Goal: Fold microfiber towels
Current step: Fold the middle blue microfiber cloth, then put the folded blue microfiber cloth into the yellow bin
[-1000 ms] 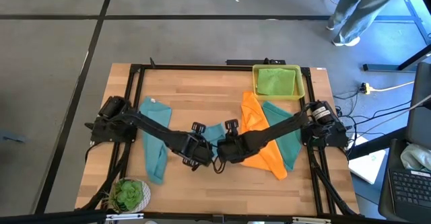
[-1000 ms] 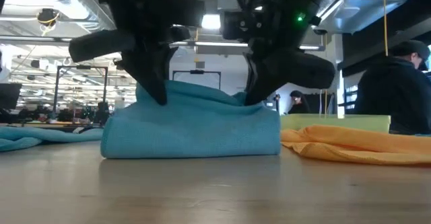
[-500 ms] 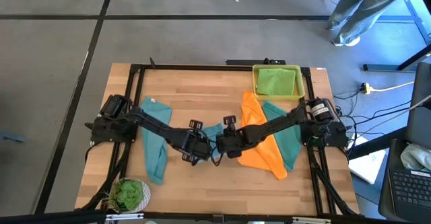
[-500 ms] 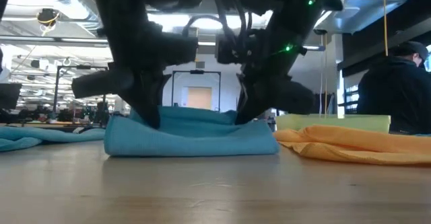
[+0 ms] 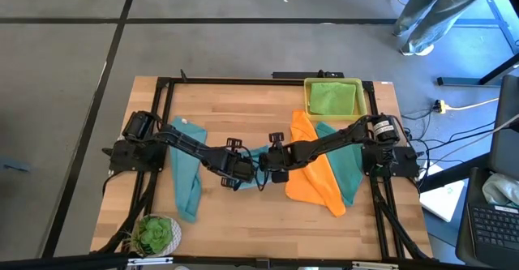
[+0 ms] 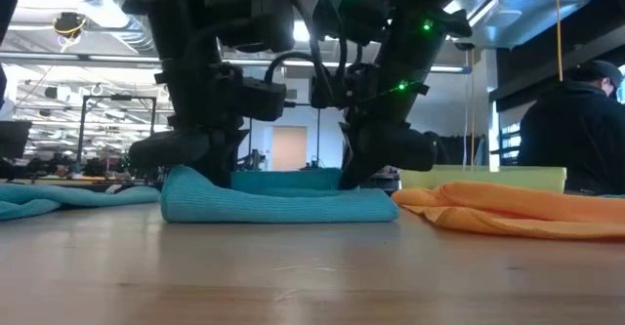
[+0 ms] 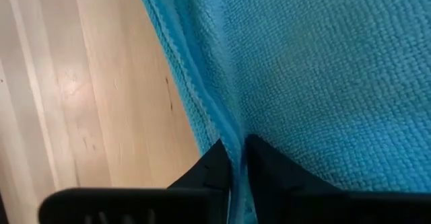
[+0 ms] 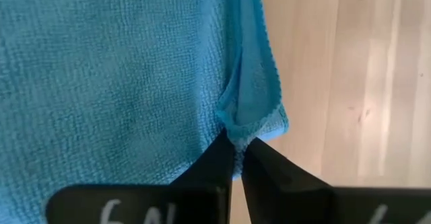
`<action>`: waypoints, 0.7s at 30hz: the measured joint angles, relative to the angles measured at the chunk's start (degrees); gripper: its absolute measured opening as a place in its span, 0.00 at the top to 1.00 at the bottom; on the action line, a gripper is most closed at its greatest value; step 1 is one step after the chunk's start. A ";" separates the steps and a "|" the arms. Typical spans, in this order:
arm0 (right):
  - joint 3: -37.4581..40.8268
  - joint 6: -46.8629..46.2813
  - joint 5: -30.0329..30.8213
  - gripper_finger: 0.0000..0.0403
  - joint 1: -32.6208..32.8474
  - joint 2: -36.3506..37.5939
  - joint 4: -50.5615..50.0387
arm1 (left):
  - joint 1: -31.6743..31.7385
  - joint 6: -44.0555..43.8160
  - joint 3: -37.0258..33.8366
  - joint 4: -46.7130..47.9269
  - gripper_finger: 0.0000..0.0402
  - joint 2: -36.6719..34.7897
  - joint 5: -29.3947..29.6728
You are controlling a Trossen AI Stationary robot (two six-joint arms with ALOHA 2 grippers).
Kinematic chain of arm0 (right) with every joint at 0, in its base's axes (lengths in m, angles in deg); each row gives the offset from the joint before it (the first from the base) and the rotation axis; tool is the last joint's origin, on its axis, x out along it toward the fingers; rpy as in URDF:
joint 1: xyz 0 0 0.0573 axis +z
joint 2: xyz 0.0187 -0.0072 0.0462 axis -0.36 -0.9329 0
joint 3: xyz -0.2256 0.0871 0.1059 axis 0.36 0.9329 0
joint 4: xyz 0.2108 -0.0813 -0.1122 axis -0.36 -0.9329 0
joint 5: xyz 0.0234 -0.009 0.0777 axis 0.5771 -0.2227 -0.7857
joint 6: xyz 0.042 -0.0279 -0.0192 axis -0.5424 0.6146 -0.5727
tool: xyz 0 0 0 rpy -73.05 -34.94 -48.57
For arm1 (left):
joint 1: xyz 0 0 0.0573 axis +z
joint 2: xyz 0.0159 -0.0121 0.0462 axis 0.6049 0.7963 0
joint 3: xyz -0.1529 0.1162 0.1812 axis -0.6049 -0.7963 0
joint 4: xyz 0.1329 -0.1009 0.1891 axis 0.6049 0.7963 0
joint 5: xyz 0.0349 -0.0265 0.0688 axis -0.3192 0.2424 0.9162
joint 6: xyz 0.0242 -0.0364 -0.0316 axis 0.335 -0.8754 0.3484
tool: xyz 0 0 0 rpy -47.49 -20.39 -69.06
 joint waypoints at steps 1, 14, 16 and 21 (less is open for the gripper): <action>0.00 -0.02 -1.02 0.93 -0.24 0.00 0.05 | -0.02 0.00 0.00 -0.11 0.89 0.00 0.02; -0.11 -0.10 9.11 0.65 -0.54 0.00 -0.64 | -3.33 -2.26 0.05 3.21 0.64 -2.50 9.41; -0.11 -0.12 15.47 0.60 0.00 0.10 -2.30 | -3.79 -3.25 0.07 4.42 0.62 -3.66 9.64; -0.11 -0.76 20.55 0.54 1.44 1.74 -4.13 | -5.23 -6.60 0.09 4.43 0.61 -5.97 10.05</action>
